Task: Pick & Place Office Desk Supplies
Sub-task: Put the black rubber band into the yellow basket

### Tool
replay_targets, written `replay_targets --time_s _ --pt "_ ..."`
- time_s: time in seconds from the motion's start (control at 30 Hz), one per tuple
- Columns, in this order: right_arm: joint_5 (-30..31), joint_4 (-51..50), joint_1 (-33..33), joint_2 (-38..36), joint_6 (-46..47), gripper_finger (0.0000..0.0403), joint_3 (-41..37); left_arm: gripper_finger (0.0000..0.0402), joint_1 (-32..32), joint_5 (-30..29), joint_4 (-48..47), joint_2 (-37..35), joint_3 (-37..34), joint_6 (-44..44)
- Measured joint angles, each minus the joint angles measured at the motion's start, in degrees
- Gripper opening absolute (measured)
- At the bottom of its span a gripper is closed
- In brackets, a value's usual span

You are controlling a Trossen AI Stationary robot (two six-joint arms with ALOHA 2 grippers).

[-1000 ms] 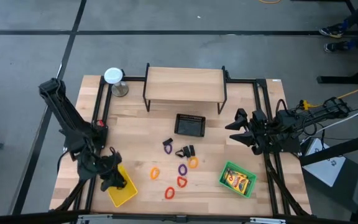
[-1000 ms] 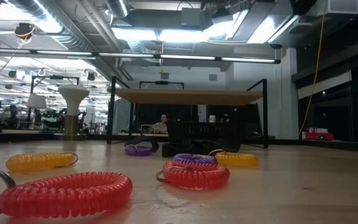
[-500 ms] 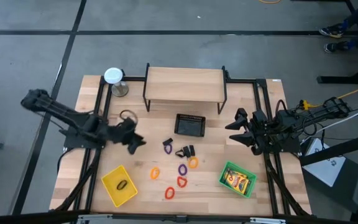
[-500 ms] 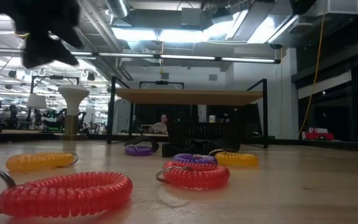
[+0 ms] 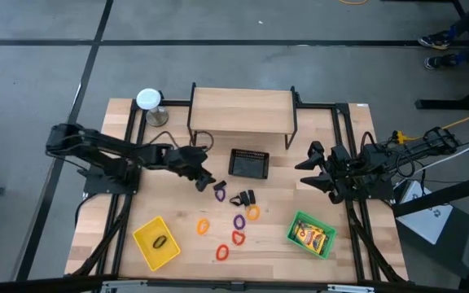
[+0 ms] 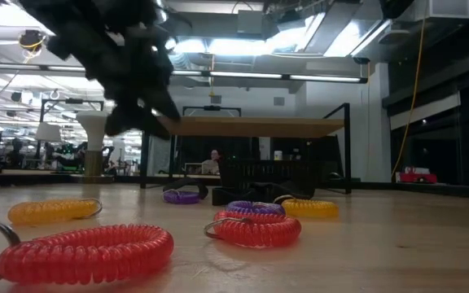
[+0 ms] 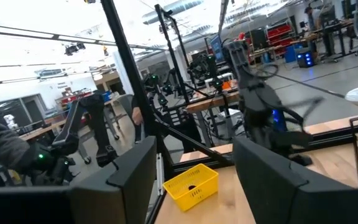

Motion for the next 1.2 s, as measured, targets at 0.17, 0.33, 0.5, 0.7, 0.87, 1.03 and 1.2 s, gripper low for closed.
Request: replay_targets --time_s 0.17,0.33,0.5,0.7,0.87,1.03,1.2 --pt "-1.2 0.0 0.0 0.0 0.6 0.0214 0.0 0.0182 0.7 3.7 0.2 6.6 3.2 3.3" --pt "-1.2 0.1 0.0 0.0 0.9 0.0214 0.0 0.0182 0.7 4.9 0.2 12.4 7.3 5.7" --pt "-2.5 0.1 0.0 0.0 1.2 0.0214 0.0 0.0183 0.7 4.7 -0.5 17.8 10.2 6.1" --pt "-2.5 0.1 0.0 0.0 1.3 0.0214 0.0 0.0183 0.7 4.4 -1.7 20.6 11.9 5.4" --pt "-2.5 0.1 0.0 0.0 1.3 0.0214 0.0 0.0183 0.7 0.9 -7.1 20.3 13.1 6.8" --pt "-2.5 0.1 0.0 0.0 1.3 0.0214 0.0 0.0183 0.7 0.4 -12.3 20.0 16.3 8.9" --pt "-2.5 0.1 0.0 0.0 1.3 0.0214 0.0 0.0183 0.8 -0.7 -14.1 20.0 19.6 11.5"
